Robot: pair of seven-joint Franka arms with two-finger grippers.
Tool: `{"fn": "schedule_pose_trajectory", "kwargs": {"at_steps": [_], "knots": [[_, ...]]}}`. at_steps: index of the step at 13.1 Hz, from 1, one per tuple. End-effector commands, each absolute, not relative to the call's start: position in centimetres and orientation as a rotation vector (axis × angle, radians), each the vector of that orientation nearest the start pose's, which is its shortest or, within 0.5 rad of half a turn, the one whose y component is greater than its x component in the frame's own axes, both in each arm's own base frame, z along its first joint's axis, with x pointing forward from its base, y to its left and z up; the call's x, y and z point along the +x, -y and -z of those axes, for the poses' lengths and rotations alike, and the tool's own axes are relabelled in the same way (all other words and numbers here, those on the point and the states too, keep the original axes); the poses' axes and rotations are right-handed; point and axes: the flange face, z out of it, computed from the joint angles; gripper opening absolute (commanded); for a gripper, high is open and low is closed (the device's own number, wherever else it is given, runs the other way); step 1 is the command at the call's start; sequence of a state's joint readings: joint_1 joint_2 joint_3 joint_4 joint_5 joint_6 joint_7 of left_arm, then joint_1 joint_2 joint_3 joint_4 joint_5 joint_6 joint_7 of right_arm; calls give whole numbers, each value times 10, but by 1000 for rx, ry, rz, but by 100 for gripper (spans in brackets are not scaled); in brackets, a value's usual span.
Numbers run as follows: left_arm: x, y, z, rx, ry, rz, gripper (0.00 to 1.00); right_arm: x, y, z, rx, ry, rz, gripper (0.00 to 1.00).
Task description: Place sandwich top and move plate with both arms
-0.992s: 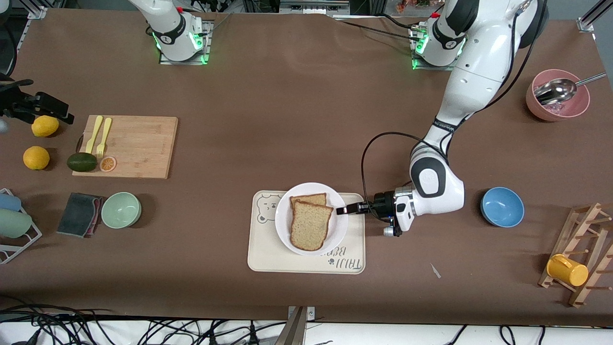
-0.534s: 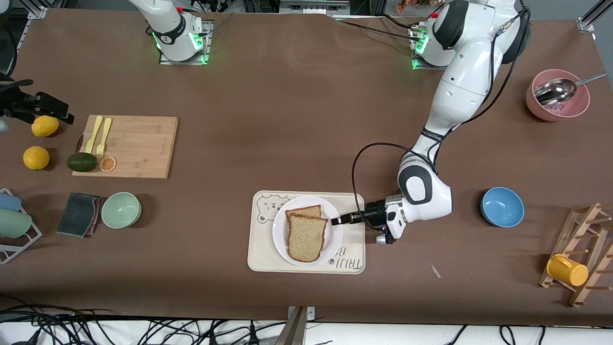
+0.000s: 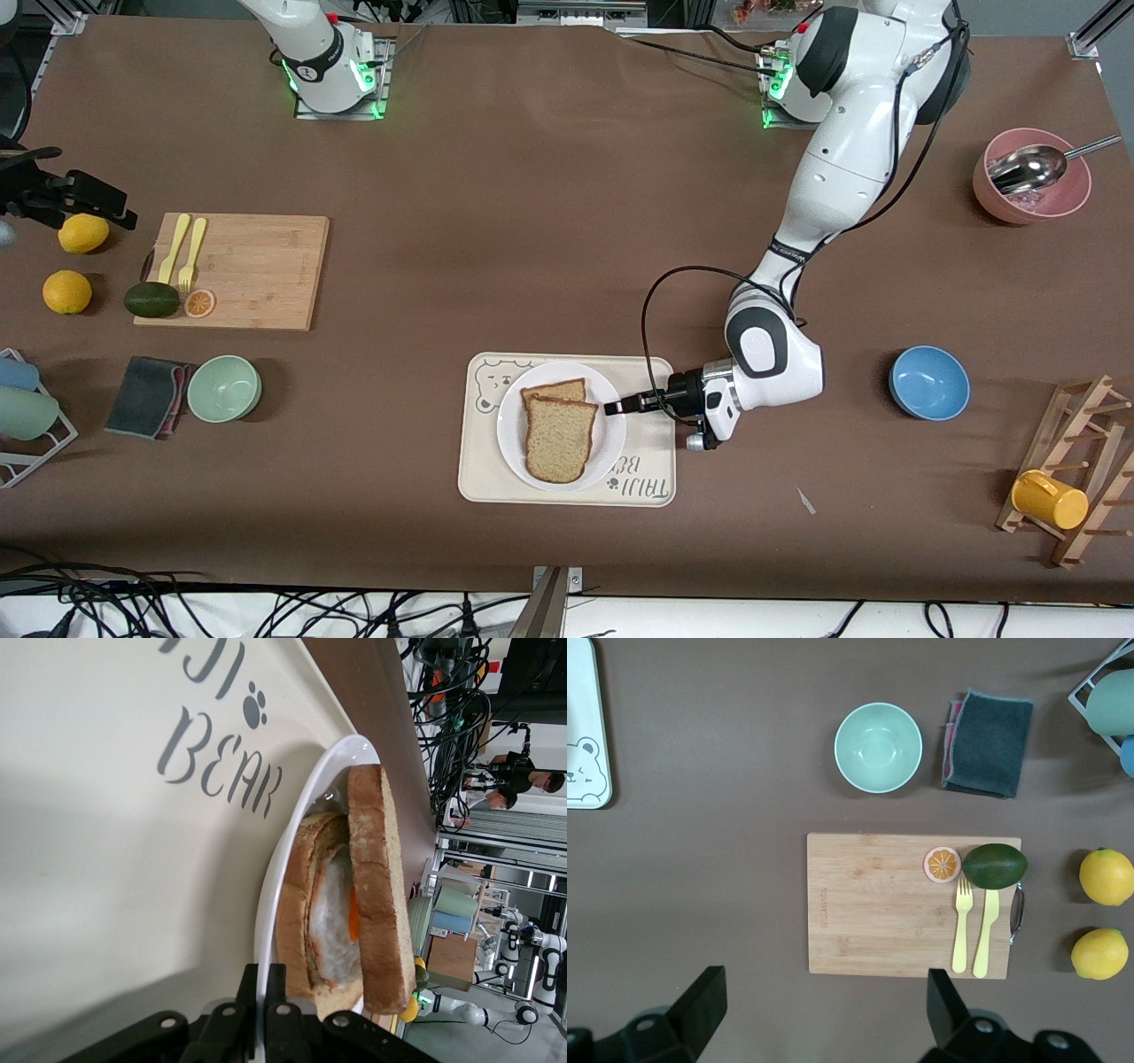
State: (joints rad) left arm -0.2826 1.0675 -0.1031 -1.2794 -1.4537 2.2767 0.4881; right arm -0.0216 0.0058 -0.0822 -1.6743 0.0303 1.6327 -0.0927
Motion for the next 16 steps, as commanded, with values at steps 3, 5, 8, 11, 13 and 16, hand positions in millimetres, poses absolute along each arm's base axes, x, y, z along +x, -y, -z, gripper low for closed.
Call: {"fn": "schedule_pose_trajectory", "kwargs": {"at_steps": [3, 5, 8, 11, 13, 16], "knots": [[699, 290, -126, 1988, -308, -13, 48, 556, 56, -582, -3089, -17, -68, 100], [701, 285, -139, 1989, -303, -27, 74, 556, 54, -582, -3089, -12, -68, 100], [694, 281, -145, 2005, -310, -12, 100, 557, 47, -583, -3092, 4, -64, 100], [689, 272, -166, 2083, -254, -5, 100, 558, 44, -584, -3093, 4, -50, 100], [680, 266, -186, 2153, -181, -7, 100, 559, 45, -584, -3093, 2, -48, 100], [679, 248, -225, 2301, -124, -2, 100, 559, 45, -584, -3093, 2, -46, 100]]}}
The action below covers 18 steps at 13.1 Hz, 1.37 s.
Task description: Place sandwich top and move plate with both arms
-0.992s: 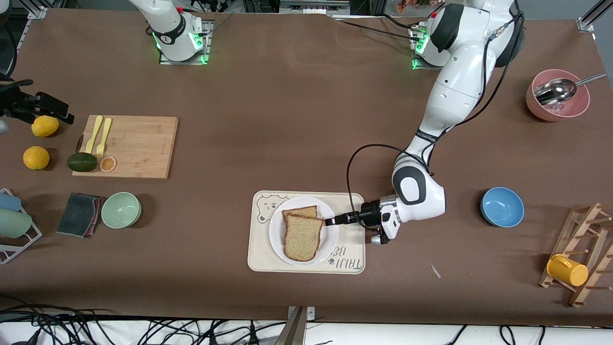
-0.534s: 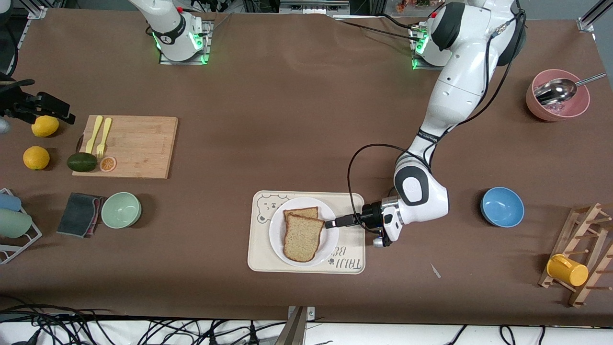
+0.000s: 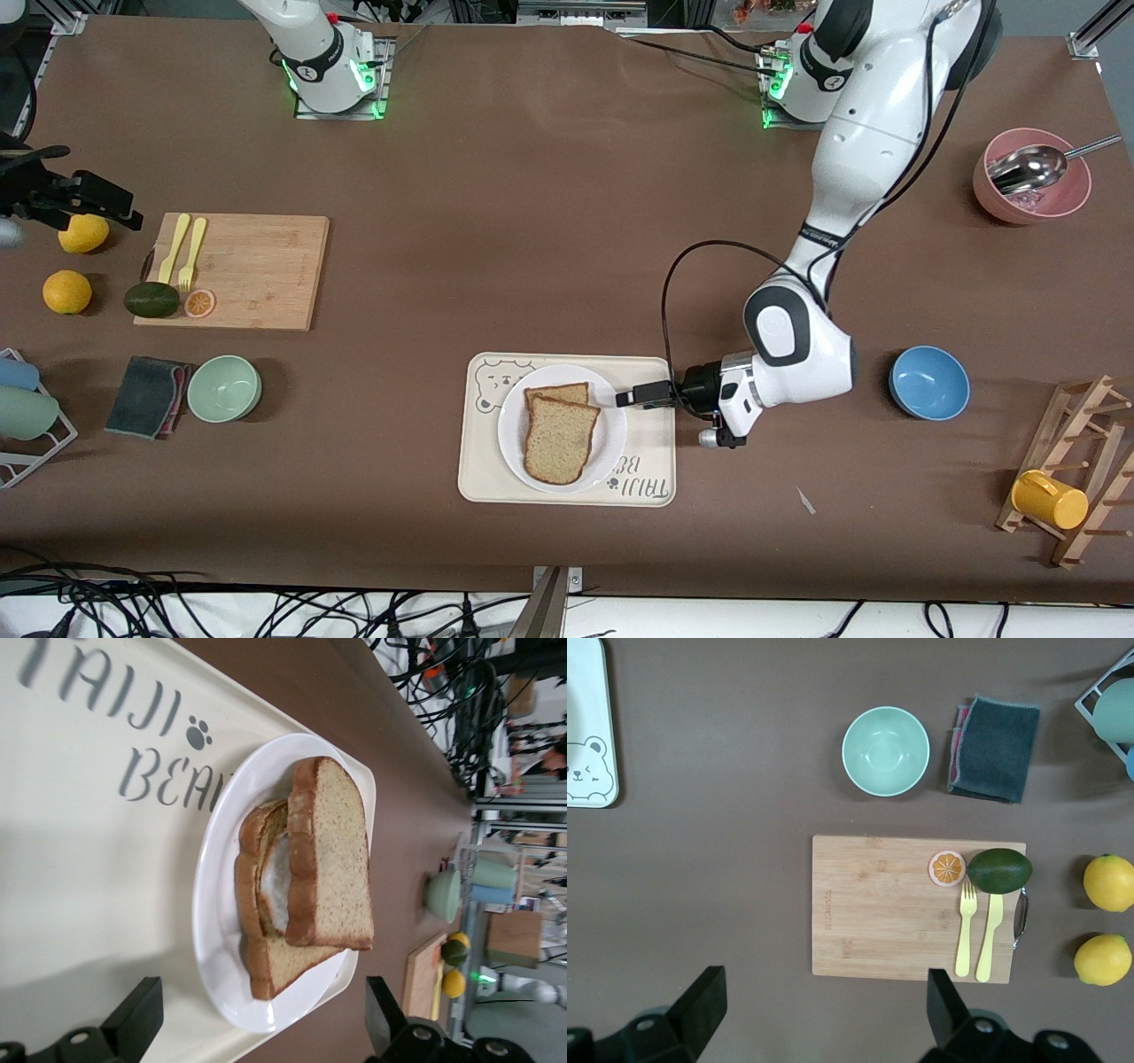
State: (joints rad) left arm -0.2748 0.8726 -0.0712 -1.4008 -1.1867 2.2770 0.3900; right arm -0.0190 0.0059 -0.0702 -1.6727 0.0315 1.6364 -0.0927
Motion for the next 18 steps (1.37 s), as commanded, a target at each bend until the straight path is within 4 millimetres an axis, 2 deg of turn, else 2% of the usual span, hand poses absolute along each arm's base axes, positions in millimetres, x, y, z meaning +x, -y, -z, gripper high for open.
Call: {"fn": "schedule_pose_trajectory", "kwargs": {"at_steps": [1, 2, 5, 6, 7, 9, 10, 12, 13, 14, 15, 16, 17, 18], "knots": [[675, 241, -232, 2368, -122, 18, 100, 559, 45, -584, -3093, 4, -48, 100], [672, 236, -246, 2453, -108, 25, 100, 559, 45, -584, -3091, 1, -50, 100], [653, 216, -299, 2732, 177, 28, 100, 558, 44, -584, -3093, 4, -50, 100], [652, 201, -315, 2791, 193, 67, 100, 558, 44, -584, -3094, 2, -53, 100], [653, 183, -324, 2812, 157, 106, 100, 558, 44, -584, -3094, 4, -53, 100], [654, 169, -326, 2833, 78, 127, 100, 558, 43, -586, -3098, 9, -44, 100], [656, 160, -331, 2918, 116, 104, 100, 558, 42, -587, -3103, 10, -40, 100], [658, 143, -345, 3152, 110, 31, 100, 561, 26, -600, -3144, 72, -3, 100], [659, 139, -353, 3211, 107, -9, 100, 561, 21, -600, -3177, 96, -6, 100], [662, 133, -365, 3227, 112, -44, 100, 560, 15, -602, -3191, 120, -2, 100], [669, 110, -392, 3223, 80, -101, 100, 560, 14, -603, -3190, 122, 5, 100], [673, 89, -404, 3212, 113, -95, 100, 556, 11, -606, -3192, 127, 13, 100], [671, 86, -421, 3210, 210, -89, 100, 554, 4, -604, -3177, 123, 12, 100], [667, 78, -433, 3211, 237, -64, 100, 556, 0, -605, -3161, 99, 38, 100]]}}
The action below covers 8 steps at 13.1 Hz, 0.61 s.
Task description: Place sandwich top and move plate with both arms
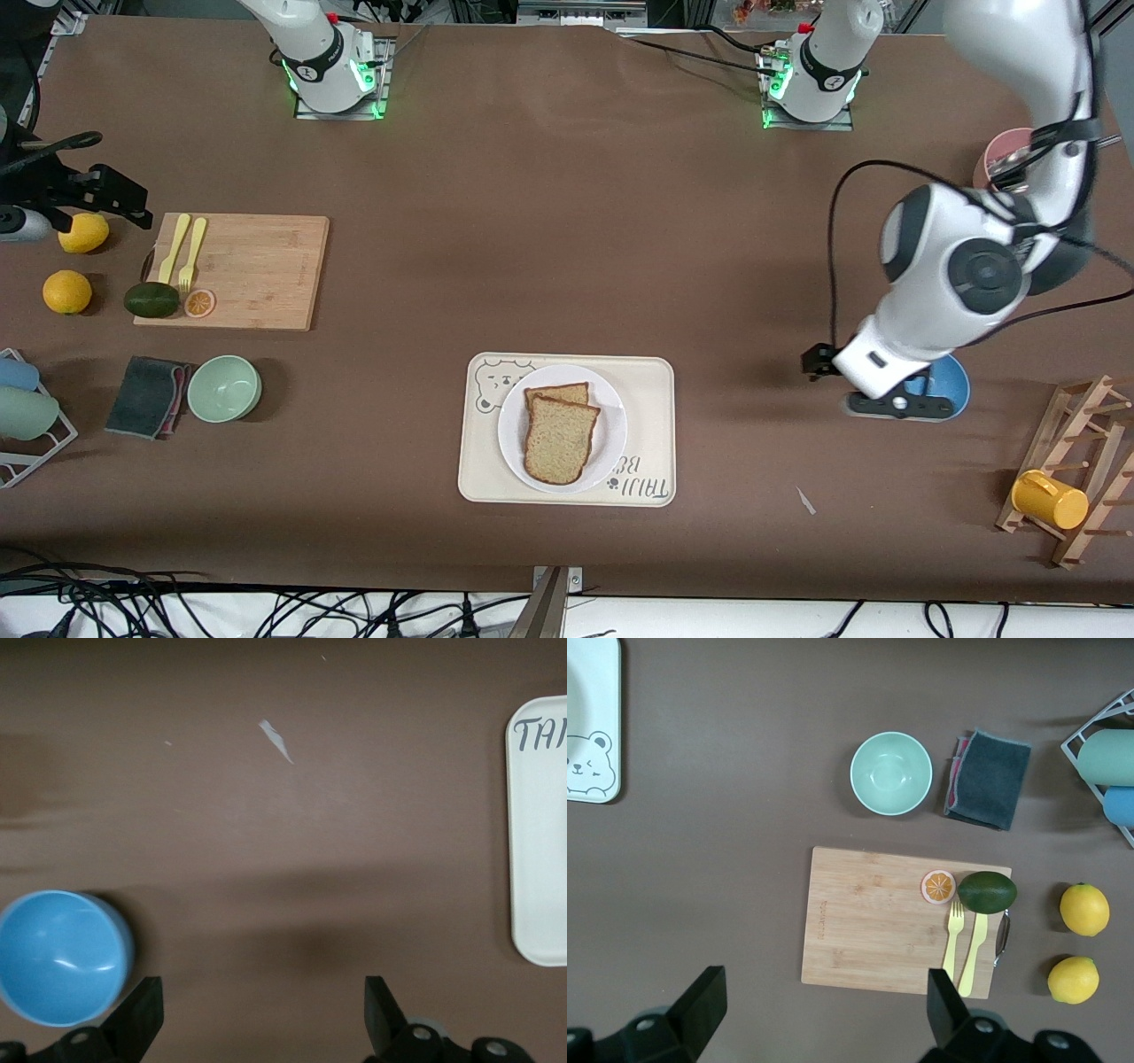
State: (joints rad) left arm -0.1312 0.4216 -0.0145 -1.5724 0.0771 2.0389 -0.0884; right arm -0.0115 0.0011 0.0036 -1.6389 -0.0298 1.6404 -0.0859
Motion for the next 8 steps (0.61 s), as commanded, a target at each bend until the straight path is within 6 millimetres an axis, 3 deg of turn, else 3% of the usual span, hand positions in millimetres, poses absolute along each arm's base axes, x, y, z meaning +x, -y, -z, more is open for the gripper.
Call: {"fn": "schedule_pose_trajectory", "kwargs": {"at_steps": [1, 4, 6, 8], "knots": [[664, 65, -448, -3062, -191, 61, 100, 559, -3, -607, -3158, 68, 55, 100], [647, 50, -480, -3164, -89, -42, 100, 559, 0, -612, -3158, 55, 55, 100], [646, 39, -497, -3167, -79, -91, 100, 548, 3, -615, -3158, 44, -36, 100], [633, 30, -520, -3183, -153, -85, 100, 548, 2, -633, -3157, 46, 4, 100]]}}
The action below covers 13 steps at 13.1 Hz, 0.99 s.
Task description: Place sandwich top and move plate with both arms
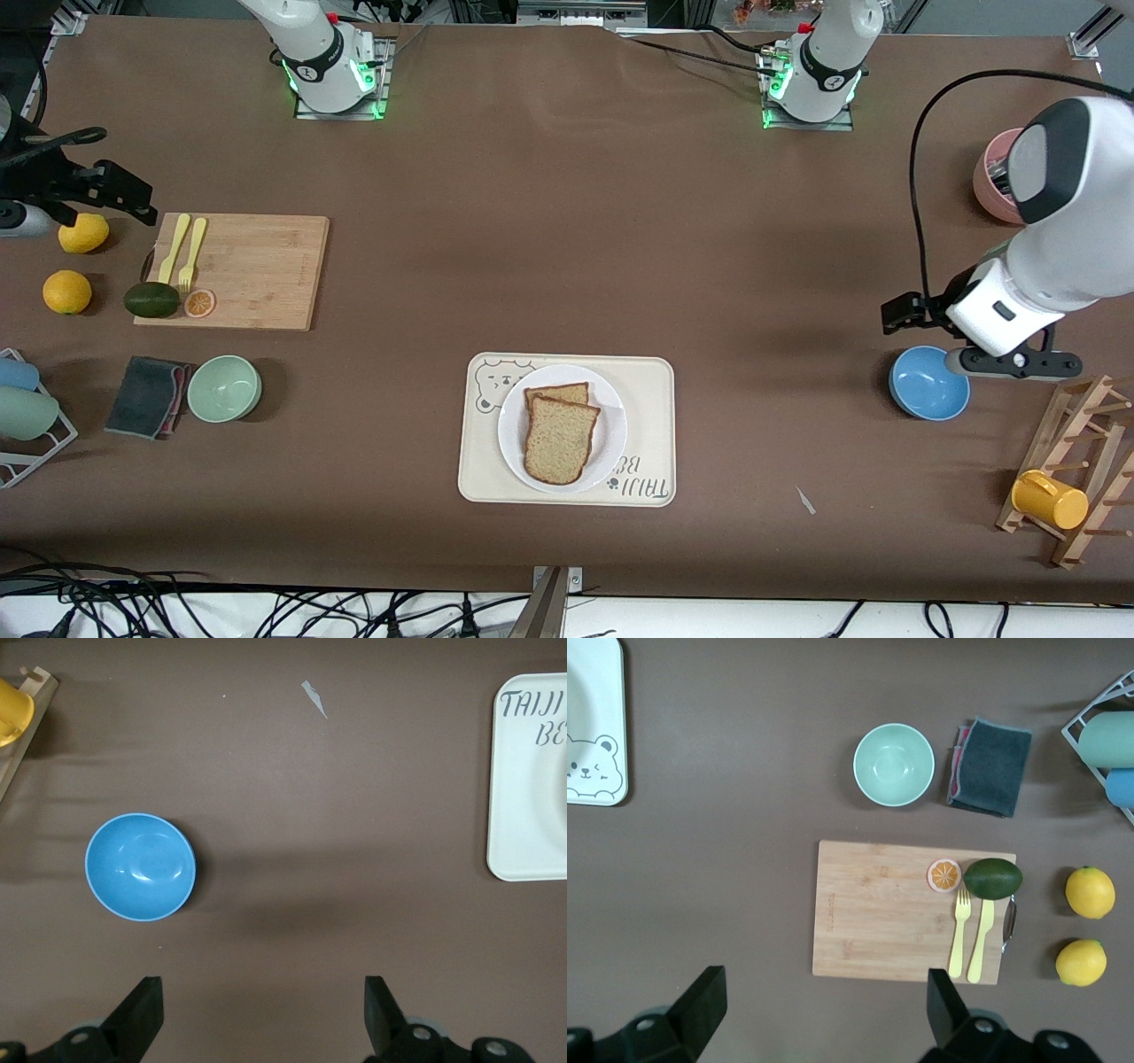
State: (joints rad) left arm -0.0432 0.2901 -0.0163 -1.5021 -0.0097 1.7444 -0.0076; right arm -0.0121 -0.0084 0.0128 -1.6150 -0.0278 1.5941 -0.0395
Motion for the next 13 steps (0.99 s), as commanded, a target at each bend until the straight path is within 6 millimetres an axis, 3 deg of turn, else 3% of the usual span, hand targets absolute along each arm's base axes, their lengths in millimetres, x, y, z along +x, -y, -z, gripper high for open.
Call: {"fn": "schedule_pose_trajectory", "kwargs": {"at_steps": [1, 3, 6, 9, 11, 13], "knots": [[624, 28, -527, -3179, -172, -133, 100, 547, 9, -633, -3151, 24, -12, 100], [605, 22, -544, -3167, -167, -213, 100, 544, 26, -630, -3107, -46, -41, 100], [580, 1, -587, -3161, -78, -163, 100, 556, 27, -632, -3105, -51, 63, 100], [561, -9, -611, -3164, -76, -182, 100, 559, 22, -631, -3114, -32, 85, 100], [551, -17, -622, -3162, -59, -201, 100, 559, 22, -631, -3116, -30, 83, 100], [554, -17, -618, -3152, -62, -190, 100, 558, 19, -632, -3119, -6, 78, 100]]}}
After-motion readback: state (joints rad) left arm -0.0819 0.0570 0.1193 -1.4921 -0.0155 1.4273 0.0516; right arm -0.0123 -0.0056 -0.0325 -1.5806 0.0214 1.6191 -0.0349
